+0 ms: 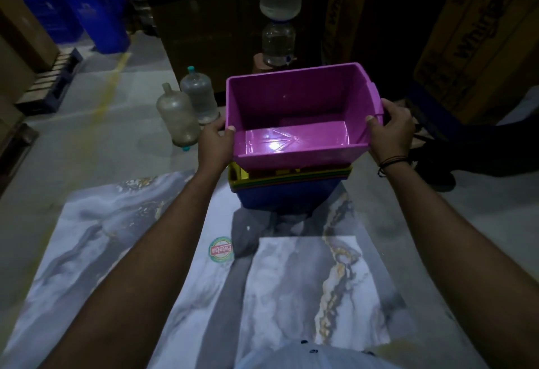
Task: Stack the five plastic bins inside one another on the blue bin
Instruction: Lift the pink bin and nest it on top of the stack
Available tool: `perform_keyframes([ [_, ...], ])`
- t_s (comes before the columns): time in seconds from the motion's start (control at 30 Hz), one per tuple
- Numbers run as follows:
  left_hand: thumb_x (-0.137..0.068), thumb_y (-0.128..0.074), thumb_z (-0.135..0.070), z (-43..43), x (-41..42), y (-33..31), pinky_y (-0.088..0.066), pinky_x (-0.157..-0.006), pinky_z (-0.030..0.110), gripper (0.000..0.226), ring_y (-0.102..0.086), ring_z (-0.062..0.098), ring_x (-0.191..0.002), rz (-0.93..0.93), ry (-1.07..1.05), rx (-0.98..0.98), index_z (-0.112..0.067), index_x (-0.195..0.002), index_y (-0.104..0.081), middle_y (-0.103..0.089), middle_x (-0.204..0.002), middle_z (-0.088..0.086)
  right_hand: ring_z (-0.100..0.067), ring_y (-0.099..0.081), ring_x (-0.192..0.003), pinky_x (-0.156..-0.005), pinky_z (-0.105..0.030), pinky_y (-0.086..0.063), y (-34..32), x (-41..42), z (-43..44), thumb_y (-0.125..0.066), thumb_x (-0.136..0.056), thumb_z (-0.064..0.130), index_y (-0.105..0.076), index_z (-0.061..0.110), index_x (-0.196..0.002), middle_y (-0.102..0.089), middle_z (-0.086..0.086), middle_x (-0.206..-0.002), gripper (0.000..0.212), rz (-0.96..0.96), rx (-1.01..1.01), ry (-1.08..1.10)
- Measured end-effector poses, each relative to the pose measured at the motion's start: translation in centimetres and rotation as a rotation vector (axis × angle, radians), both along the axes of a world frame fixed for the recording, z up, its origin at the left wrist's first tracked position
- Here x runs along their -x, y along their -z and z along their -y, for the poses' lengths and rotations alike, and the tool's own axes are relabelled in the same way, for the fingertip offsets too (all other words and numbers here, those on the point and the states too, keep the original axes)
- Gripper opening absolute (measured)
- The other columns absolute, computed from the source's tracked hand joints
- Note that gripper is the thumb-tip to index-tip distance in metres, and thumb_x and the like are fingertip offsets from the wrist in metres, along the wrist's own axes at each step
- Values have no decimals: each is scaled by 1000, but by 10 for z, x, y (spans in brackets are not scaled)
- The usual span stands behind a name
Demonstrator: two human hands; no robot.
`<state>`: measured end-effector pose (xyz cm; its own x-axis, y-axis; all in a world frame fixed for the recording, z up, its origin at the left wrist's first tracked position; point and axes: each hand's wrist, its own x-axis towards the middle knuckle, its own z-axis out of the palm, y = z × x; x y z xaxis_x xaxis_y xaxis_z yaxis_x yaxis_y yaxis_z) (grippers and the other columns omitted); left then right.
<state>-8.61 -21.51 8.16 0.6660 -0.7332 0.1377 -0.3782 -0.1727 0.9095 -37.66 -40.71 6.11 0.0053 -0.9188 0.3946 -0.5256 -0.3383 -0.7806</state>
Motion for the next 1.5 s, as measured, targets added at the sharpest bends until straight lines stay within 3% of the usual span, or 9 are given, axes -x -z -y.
perform_keyframes([
  [0.13, -100, -49, -12, 5, -2, 13, -50, -63, 21, 35, -67, 14, -86, -7, -85, -47, -17, -127, -69, -71, -103, -2, -16, -60, -94, -80, -27, -51, 2, -16, 11, -59, -82, 28, -69, 18, -119, -66, -9, -113, 40, -33, -29, -57],
  [0.2, -99, -49, -11, 6, -5, 20, -44, -58, 18, 33, -64, 10, -78, 2, -120, -70, -14, -123, -71, -69, -97, -1, -17, -59, -93, -80, -24, -47, 9, -21, 13, -61, -83, 25, -70, 17, -119, -66, -10, -113, 37, -47, -46, -65],
  [0.3, -99, -51, -13, 4, -9, 28, -44, -57, 17, 30, -65, 15, -79, 7, -148, -124, -10, -118, -73, -69, -94, 2, -22, -63, -91, -87, -34, -55, 25, -27, 12, -59, -81, 26, -69, 15, -118, -66, -11, -111, 40, -66, -80, -88],
  [0.43, -99, -50, -8, 6, -11, 39, -34, -51, 2, 31, -60, 16, -83, 96, -101, -205, -6, -122, -71, -65, -98, 1, -25, -58, -100, -92, -28, -45, 40, -30, 6, -59, -89, 11, -59, 14, -134, -55, -17, -126, 45, -135, -119, -45],
  [0.63, -96, -47, -9, 17, -18, 66, -42, -66, 28, 32, -67, 32, -91, 155, 3, -487, -9, -118, -69, -66, -94, 7, -40, -53, -115, -94, -44, -45, 62, -28, 9, -58, -88, 14, -57, 18, -134, -53, -19, -124, 46, -467, -150, -39],
  [0.8, -88, -36, -25, 25, -19, 81, -55, -82, 50, 38, -66, 44, -95, 338, -54, -640, -9, -115, -59, -60, -109, 23, -41, -55, -108, -89, -47, -50, 76, -31, 9, -53, -86, 12, -56, 16, -132, -52, -20, -121, 46, -469, -173, -59],
  [0.97, -101, -39, -18, 23, -9, 83, -50, -89, 55, 32, -61, 50, -105, 401, -69, -674, -8, -129, -50, -50, -120, 23, -40, -55, -105, -85, -44, -50, 81, -32, 8, -51, -87, 12, -56, 14, -128, -50, -22, -120, 41, -436, -171, -71],
  [1.13, -101, -41, -22, 26, -7, 93, -50, -85, 53, 32, -59, 50, -108, 419, -100, -661, -10, -131, -47, -48, -121, 22, -40, -59, -99, -82, -50, -56, 91, -34, 9, -48, -91, 14, -51, 24, -138, -48, -20, -123, 49, -371, -198, -45],
  [1.5, -103, -36, -30, 23, -8, 103, -51, -87, 53, 35, -61, 48, -105, 395, -110, -618, -14, -132, -45, -48, -123, 19, -39, -60, -109, -89, -47, -52, 91, -35, 5, -45, -96, 23, -45, 32, -146, -47, -16, -136, 51, -364, -298, -8],
])
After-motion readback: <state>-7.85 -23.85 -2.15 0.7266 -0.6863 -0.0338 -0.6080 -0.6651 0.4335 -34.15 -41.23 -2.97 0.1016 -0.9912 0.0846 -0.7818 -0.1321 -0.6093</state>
